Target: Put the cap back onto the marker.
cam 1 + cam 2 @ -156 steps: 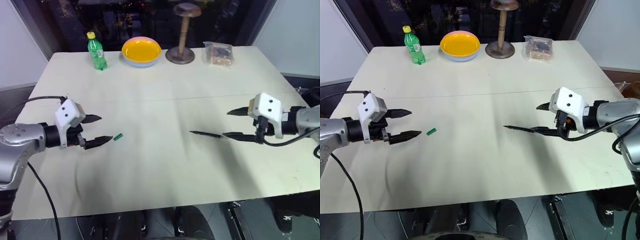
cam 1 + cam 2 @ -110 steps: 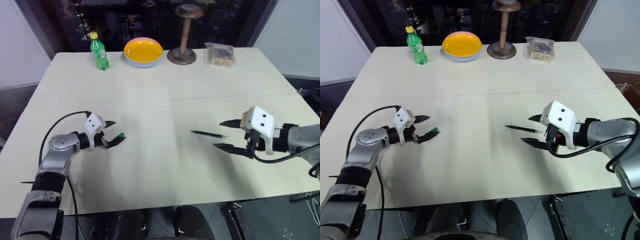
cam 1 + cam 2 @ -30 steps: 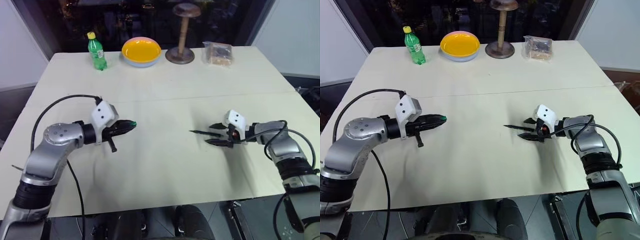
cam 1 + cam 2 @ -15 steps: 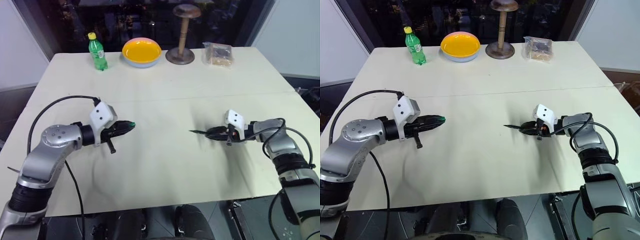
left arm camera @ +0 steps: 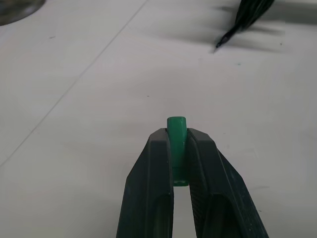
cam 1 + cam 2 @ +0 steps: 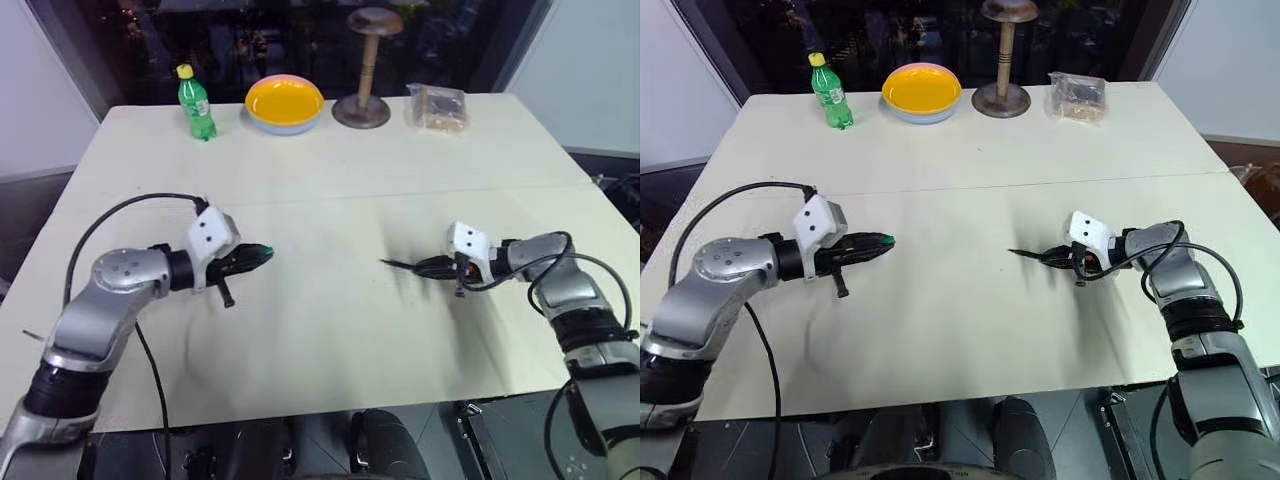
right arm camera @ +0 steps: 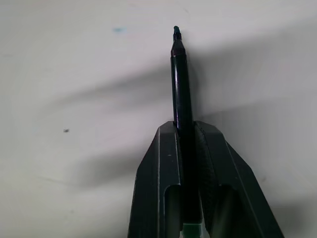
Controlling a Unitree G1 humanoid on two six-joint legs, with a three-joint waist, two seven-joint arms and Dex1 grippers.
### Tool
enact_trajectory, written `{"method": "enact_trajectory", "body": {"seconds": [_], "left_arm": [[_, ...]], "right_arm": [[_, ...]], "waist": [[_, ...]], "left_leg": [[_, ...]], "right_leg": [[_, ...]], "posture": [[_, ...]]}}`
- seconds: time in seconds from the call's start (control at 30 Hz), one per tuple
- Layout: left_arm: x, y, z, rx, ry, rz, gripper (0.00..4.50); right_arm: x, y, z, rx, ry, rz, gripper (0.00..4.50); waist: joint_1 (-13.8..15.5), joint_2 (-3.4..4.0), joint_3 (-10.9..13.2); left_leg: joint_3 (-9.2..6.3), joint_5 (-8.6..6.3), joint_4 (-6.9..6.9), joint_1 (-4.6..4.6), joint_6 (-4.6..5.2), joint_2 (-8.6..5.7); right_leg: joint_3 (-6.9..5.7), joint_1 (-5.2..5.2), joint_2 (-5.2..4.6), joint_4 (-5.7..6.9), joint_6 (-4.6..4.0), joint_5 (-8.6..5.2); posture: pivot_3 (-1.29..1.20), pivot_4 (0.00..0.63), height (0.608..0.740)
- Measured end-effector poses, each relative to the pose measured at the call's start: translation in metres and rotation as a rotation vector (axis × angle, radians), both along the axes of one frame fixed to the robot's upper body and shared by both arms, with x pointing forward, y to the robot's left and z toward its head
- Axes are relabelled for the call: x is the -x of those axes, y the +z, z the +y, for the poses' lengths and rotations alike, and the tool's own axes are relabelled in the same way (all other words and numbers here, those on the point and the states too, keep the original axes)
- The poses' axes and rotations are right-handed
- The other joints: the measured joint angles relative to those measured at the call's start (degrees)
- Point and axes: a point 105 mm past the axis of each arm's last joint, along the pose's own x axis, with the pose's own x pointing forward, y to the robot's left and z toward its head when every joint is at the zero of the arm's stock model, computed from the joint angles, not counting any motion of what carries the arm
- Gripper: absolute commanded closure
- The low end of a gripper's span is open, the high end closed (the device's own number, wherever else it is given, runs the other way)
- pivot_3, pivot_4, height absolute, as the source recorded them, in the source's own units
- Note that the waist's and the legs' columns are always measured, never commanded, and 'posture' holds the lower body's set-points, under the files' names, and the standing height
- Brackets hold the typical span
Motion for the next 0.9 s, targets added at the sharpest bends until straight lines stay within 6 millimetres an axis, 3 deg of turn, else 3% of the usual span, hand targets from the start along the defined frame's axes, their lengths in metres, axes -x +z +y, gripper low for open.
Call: {"method": "enact_trajectory", "body": {"seconds": [0.17,0.3,0.57,0.9], "left_arm": [[-0.01,-0.001,-0.02,-0.019,-0.131,-0.033,4.5],[-0.014,-0.01,-0.03,-0.045,-0.226,-0.018,4.5],[-0.026,-0.008,-0.037,-0.07,-0.305,-0.059,4.5],[-0.023,-0.01,-0.049,-0.09,-0.373,-0.064,4.5]], "right_arm": [[0.007,0.032,0.027,0.033,0.11,-0.112,4.45],[0.012,0.046,0.042,0.036,0.152,-0.152,4.45],[0.015,0.043,0.06,0.03,0.185,-0.141,4.45],[0.012,0.051,0.075,0.0,0.208,-0.155,4.45]], "waist": [[0.0,0.0,0.0],[0.0,0.0,0.0],[0.1,-0.01,0.0],[0.1,-0.01,0.0]], "left_leg": [[0.03,0.04,0.0,-0.01,-0.06,0.02],[0.03,-0.01,0.01,-0.02,0.02,0.03],[0.03,-0.03,0.04,-0.05,0.06,0.02],[0.03,-0.03,0.04,-0.05,0.07,0.03]], "right_leg": [[-0.01,-0.03,0.06,0.0,0.03,0.01],[-0.01,-0.04,0.07,0.0,0.03,0.01],[-0.02,-0.05,0.07,0.02,0.04,0.02],[-0.02,-0.06,0.09,0.04,0.09,0.04]], "posture": [[0.0,0.15,0.74],[0.0,0.15,0.74],[0.0,0.15,0.74],[0.0,0.15,0.74]]}}
